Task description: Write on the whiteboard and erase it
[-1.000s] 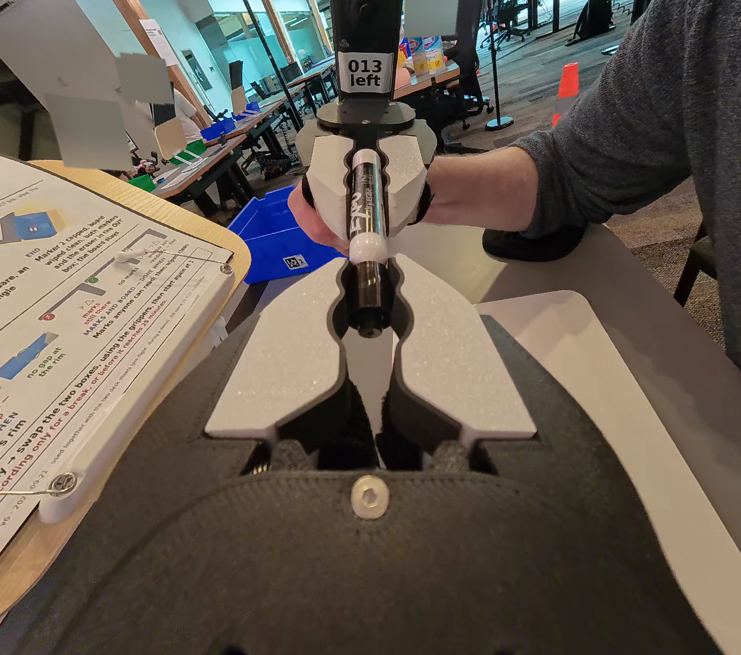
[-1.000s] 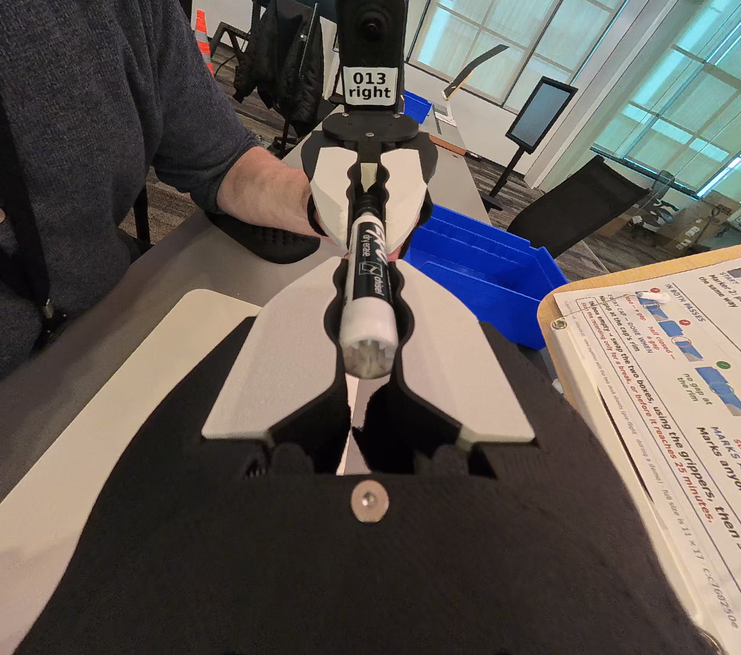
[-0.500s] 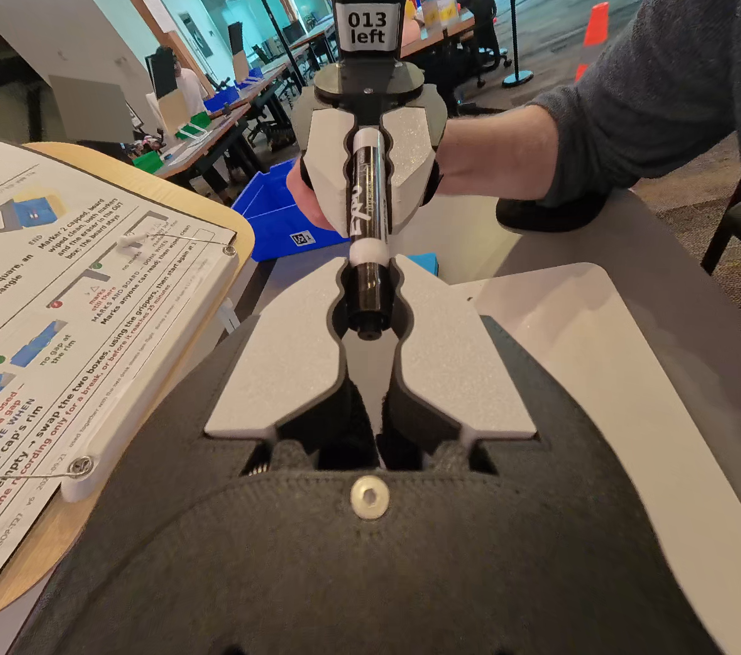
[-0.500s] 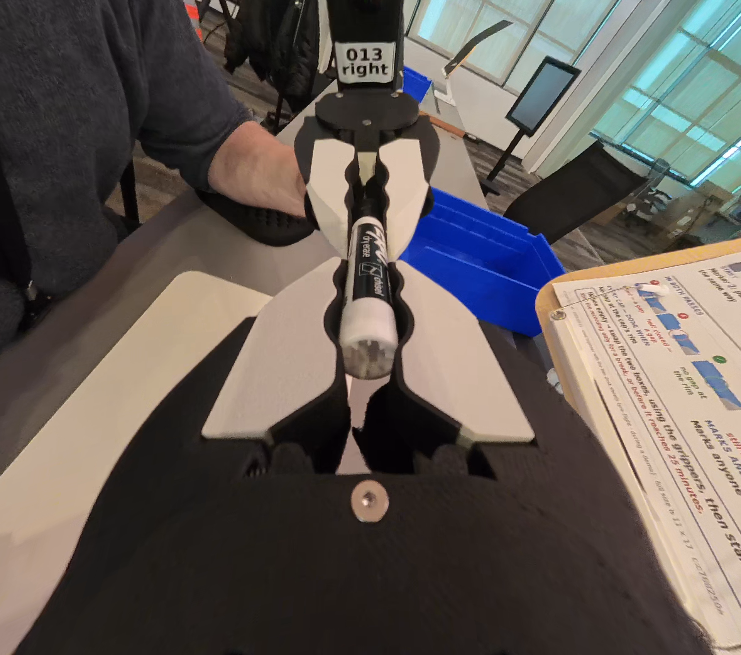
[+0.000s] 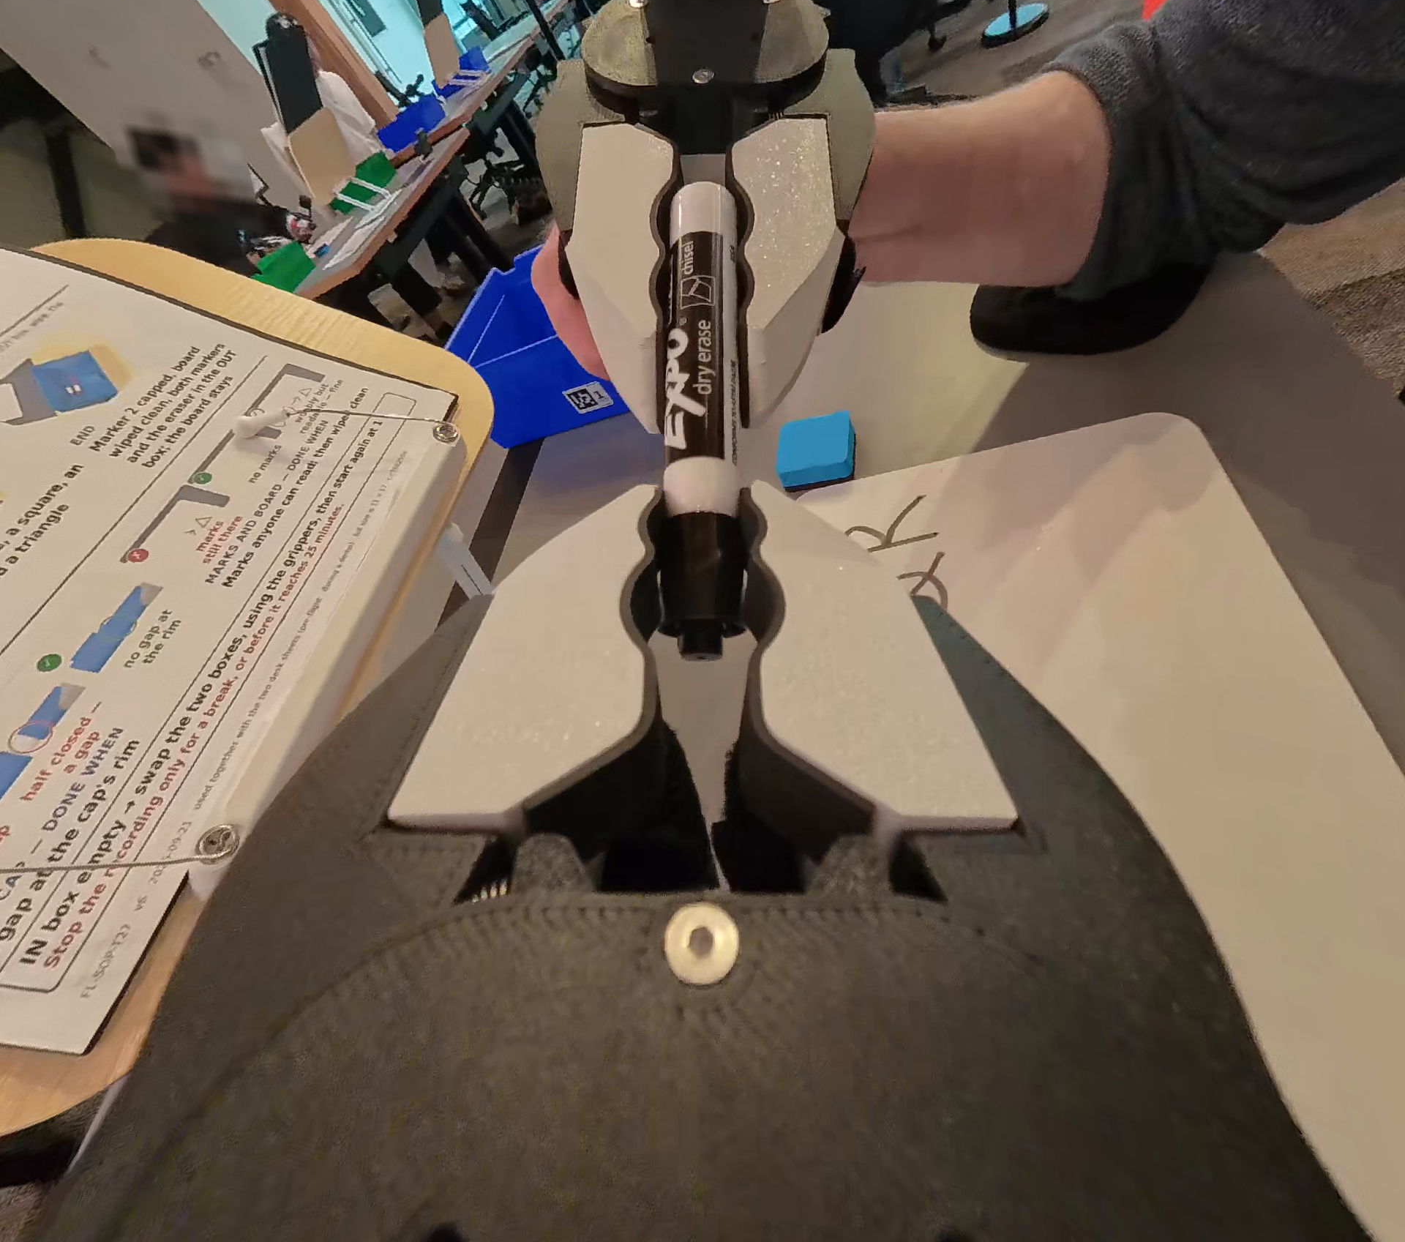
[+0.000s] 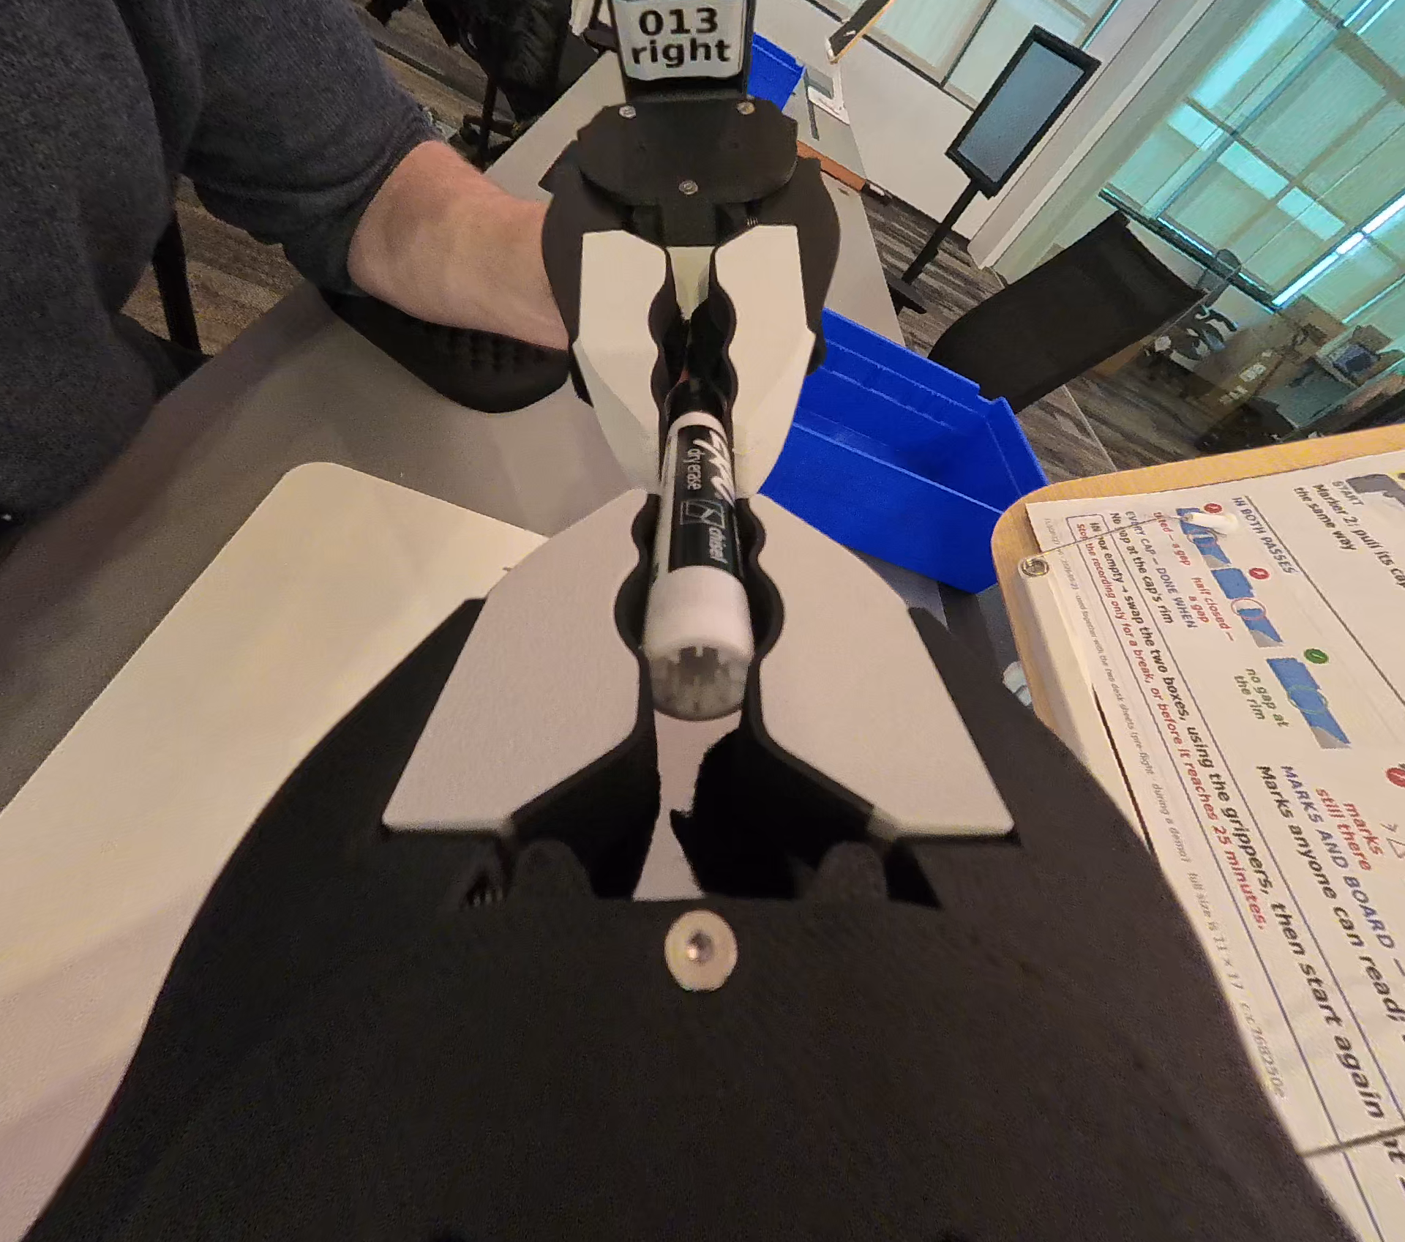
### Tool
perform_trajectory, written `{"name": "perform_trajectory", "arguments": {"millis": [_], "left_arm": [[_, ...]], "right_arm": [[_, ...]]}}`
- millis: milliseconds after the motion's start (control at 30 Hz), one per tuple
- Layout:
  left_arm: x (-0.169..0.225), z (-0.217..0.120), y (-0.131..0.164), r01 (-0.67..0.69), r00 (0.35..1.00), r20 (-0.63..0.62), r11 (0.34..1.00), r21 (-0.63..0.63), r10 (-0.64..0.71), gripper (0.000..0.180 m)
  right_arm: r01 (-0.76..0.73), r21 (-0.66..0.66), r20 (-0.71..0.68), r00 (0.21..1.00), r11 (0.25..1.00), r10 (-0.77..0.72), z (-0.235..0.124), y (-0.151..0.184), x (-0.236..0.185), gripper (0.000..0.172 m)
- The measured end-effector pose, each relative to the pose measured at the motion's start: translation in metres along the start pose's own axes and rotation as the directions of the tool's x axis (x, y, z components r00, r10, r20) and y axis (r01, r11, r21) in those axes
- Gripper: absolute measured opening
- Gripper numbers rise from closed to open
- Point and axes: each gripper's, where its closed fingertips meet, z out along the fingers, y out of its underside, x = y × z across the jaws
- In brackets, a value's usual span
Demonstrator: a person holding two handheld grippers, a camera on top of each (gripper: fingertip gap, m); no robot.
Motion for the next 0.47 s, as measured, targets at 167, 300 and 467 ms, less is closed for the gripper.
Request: {"name": "perform_trajectory", "arguments": {"millis": [167,300,467], "left_arm": [[0.001,0.000,0.000,-0.017,1.000,0.000,0.999,-0.031,0.017,0.018],[0.000,-0.002,0.005,-0.015,1.000,-0.009,0.996,-0.084,0.014,0.018],[0.000,-0.003,0.011,-0.008,1.000,-0.011,0.989,-0.151,0.006,0.018]], "right_arm": [[0.025,-0.036,-0.006,1.000,0.999,-0.025,-0.001,-0.001,-0.001,0.021],[0.061,-0.145,-0.030,0.997,0.988,-0.066,0.002,0.011,0.001,0.021],[0.116,-0.295,-0.063,0.988,0.948,-0.140,0.002,0.025,0.005,0.021]]}}
